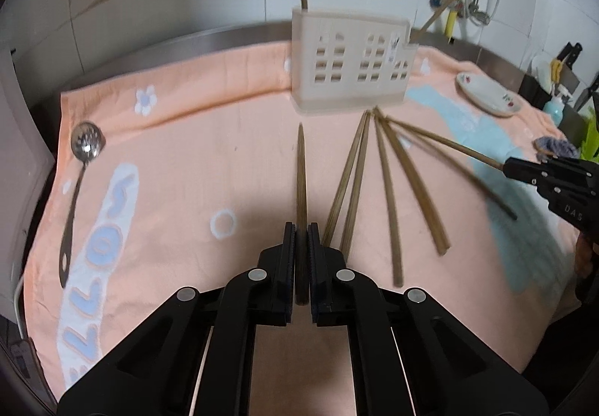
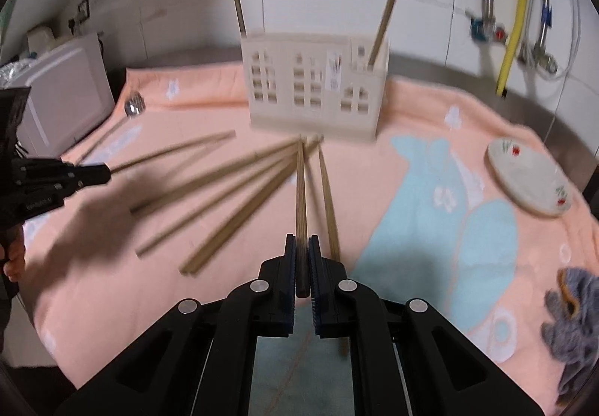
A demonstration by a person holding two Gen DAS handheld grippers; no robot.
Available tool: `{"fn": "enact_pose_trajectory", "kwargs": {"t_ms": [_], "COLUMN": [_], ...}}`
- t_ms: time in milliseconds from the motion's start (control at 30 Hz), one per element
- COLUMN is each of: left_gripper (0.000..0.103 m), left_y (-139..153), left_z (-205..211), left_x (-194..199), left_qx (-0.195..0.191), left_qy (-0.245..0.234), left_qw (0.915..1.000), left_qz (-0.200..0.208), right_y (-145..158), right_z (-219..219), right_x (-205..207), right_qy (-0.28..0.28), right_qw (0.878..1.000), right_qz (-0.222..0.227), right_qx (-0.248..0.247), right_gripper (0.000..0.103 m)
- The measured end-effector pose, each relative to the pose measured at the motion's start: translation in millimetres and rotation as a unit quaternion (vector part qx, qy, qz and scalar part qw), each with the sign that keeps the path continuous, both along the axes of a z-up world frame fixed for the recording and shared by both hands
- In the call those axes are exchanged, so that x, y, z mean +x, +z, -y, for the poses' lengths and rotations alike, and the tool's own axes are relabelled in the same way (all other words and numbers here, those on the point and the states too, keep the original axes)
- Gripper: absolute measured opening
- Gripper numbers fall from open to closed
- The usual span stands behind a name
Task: Organize utensils
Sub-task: 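Raise the left tool's chopstick upright over the holder while the right tool does likewise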
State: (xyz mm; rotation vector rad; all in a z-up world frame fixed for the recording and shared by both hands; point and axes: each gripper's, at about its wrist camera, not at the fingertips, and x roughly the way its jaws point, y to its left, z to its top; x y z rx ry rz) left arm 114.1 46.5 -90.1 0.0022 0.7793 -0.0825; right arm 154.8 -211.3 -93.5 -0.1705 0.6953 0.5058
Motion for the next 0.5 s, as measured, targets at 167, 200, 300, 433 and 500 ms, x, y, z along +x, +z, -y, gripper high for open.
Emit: {"fn": "enact_pose_trajectory", "kwargs": {"t_ms": [167, 200, 300, 433, 500], "left_gripper": [0.005, 0.006, 0.006, 0.005, 0.005], "left_y": [21, 25, 37, 53, 59], "left_z": [-1, -1, -1, -1, 0], "left_x": [5, 7, 12, 20, 25], "left_qx": [-0.007, -0.008, -0.011, -0.011, -0.011], "left_qy": [-0.001, -0.001, -0.001, -0.003, -0.005], "left_qw": [0.9997, 0.9995, 0.9989, 0.9977, 0.9972], "left_qz": [0.025, 0.030, 0.046, 0.067, 0.074], "right_y": [38, 45, 62, 81, 88], "right_z": [-5, -7, -12, -19, -22], "right_x": [4, 6, 14, 25, 30], "right_qy": [0.005, 0.006, 0.010, 0.016, 0.019], "right_qw": [0.999, 0.999, 0.997, 0.996, 0.996], "right_qz": [0.039, 0.045, 0.059, 0.070, 0.073], "right_qx": [0.025, 0.030, 0.040, 0.049, 0.051], "right_gripper": [0.007, 0.007, 0.007, 0.006, 0.006]}}
